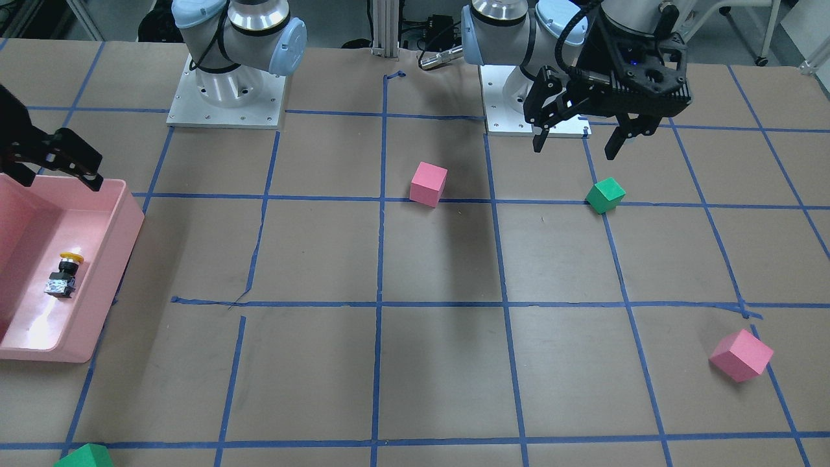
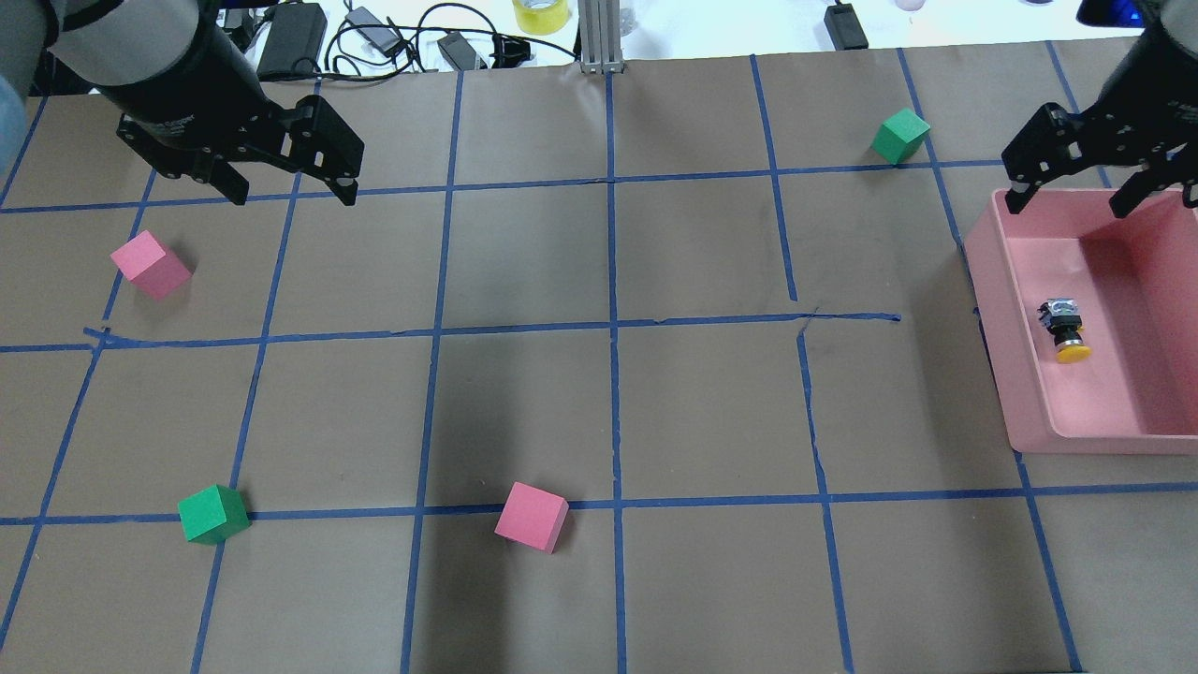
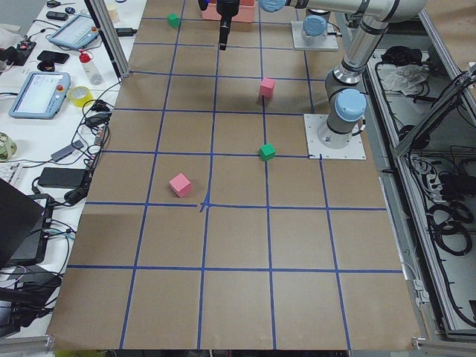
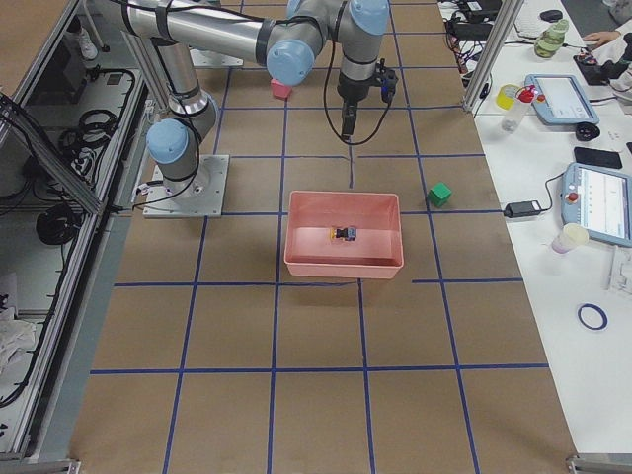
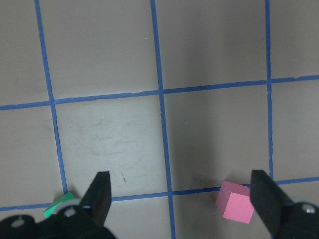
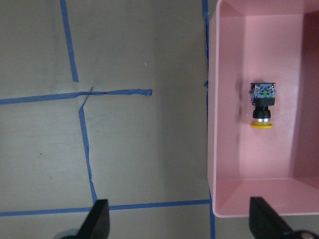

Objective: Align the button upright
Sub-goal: 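Move the right gripper over the pink tray above the button switch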

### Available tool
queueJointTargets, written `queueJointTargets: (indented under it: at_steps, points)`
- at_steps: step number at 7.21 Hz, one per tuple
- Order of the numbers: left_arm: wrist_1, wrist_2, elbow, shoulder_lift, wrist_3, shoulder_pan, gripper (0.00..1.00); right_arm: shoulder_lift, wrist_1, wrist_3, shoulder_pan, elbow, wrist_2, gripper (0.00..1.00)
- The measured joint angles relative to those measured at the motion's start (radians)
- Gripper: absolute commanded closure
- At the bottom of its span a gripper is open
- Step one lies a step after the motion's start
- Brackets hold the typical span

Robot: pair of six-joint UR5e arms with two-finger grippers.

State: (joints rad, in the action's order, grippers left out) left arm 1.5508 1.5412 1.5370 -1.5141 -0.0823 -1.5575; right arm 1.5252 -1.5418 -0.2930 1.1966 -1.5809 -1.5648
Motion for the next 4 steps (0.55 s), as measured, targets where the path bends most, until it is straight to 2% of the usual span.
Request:
queueJointTargets:
  at_steps: [4]
  points:
    - [-0.001,0.0,-0.002,0.0,0.002,0.002,0.0,-0.054,-0.061,-0.045,-0.069,-0.02,-0.015,0.0]
